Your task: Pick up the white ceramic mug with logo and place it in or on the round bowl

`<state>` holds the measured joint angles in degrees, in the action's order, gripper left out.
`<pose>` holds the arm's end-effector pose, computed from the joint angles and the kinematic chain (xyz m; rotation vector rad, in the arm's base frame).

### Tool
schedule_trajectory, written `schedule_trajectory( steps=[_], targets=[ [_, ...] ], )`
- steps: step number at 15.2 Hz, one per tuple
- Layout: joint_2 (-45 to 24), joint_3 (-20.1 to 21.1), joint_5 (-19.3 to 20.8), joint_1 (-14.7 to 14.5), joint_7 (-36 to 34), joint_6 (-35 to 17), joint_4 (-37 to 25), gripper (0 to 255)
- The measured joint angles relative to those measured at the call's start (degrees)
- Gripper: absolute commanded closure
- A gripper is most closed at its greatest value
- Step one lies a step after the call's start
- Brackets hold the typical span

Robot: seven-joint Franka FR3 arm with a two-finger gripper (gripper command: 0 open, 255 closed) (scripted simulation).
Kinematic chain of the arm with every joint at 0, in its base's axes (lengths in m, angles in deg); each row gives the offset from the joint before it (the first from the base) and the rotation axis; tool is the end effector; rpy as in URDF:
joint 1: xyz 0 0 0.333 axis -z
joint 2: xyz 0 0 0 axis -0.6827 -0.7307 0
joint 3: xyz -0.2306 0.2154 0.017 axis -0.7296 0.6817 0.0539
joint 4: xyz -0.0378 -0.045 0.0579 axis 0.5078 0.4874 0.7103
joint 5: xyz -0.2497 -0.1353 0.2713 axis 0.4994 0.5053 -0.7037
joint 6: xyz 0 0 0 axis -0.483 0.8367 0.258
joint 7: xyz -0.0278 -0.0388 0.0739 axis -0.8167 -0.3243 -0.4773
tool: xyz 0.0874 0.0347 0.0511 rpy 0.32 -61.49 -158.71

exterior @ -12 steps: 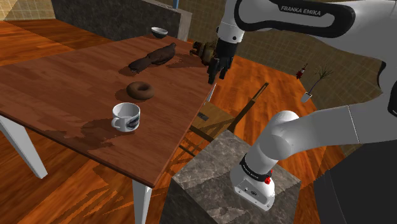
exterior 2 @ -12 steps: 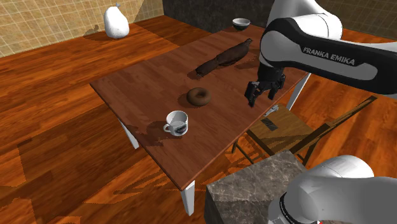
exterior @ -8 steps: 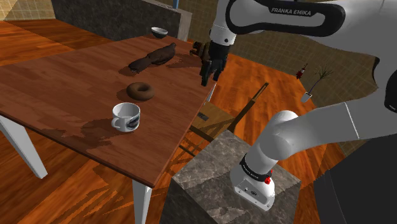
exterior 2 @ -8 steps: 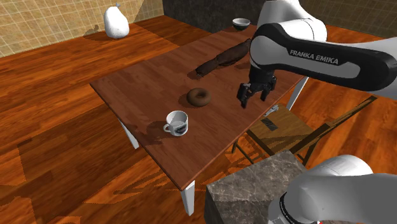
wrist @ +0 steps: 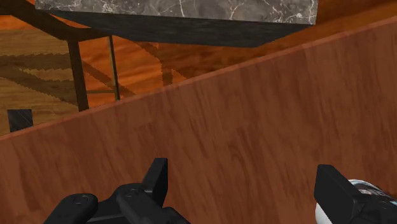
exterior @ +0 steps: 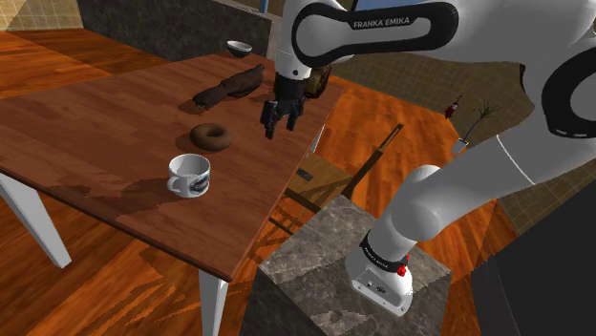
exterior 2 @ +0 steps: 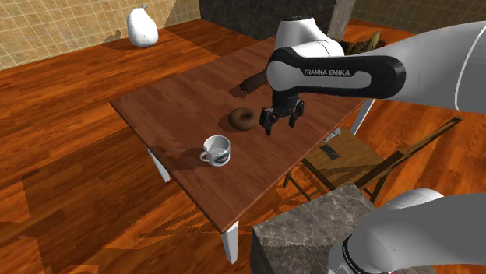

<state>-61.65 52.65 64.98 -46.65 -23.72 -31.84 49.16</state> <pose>0.4032 0.0872 0.4840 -3.1223 -0.0564 0.0735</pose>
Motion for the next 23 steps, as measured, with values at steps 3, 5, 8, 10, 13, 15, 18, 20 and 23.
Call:
schedule_trajectory(
  steps=[3,5,8,10,13,15,18,20,23],
  targets=[
    [-5.50,1.99,-0.54,-0.75,-2.56,-3.31,-2.30,0],
    [-9.64,3.33,-0.61,-1.23,-4.43,-5.39,-4.45,0],
    [-15.78,4.96,-0.20,-1.84,-6.98,-8.18,-7.90,0],
    [-20.11,5.78,0.44,-2.19,-8.56,-9.74,-10.71,0],
    [-26.54,7.03,1.65,-3.14,-11.47,-11.48,-15.43,0],
    [-31.02,7.58,2.72,-3.88,-13.32,-12.12,-19.24,0],
    [-34.09,7.84,3.46,-4.47,-14.52,-13.26,-21.11,0],
    [-35.17,7.84,3.75,-4.62,-14.81,-14.51,-20.92,0],
    [-36.45,7.80,4.12,-4.77,-15.04,-16.88,-19.79,0]
  ],
)
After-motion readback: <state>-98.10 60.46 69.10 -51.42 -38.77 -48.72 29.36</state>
